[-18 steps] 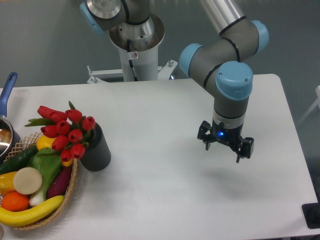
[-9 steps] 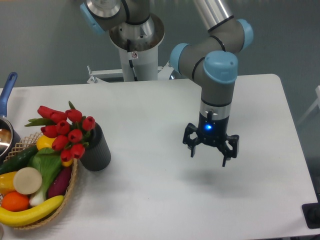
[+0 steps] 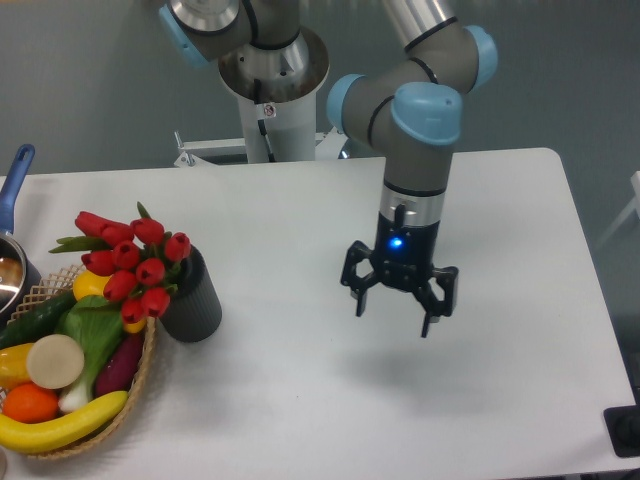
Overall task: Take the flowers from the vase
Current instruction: 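Raise the open gripper and swing it toward the black vase, then lower the open gripper onto the red tulip stems above the vase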
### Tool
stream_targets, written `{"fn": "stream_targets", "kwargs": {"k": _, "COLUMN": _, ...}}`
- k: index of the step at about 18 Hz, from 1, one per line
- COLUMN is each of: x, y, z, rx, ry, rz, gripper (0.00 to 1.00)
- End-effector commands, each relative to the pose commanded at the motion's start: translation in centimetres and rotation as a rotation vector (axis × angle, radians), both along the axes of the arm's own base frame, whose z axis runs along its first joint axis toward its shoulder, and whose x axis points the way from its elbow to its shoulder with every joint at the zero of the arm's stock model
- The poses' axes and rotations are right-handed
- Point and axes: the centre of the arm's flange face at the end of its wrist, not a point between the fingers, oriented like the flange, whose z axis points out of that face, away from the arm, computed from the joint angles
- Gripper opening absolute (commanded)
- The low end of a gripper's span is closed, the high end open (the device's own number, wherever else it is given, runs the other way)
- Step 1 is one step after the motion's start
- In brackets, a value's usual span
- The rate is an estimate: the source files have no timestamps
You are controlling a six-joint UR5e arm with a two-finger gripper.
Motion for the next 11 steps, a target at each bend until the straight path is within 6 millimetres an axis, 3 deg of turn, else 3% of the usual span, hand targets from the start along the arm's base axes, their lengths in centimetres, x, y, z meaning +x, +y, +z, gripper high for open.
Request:
{"fn": "stream_targets", "kwargs": {"k": 5, "x": 4.3, "y": -0.6, "z": 3.1, "rx": 0.208, "ry": -0.108, "rz": -0.121, "gripper": 1.0}}
{"fn": "stream_targets", "kwargs": {"k": 11, "x": 11.4, "y": -3.9, "z": 2.3, "rx": 0.23, "ry": -0.156, "rz": -0.163, "gripper": 1.0}}
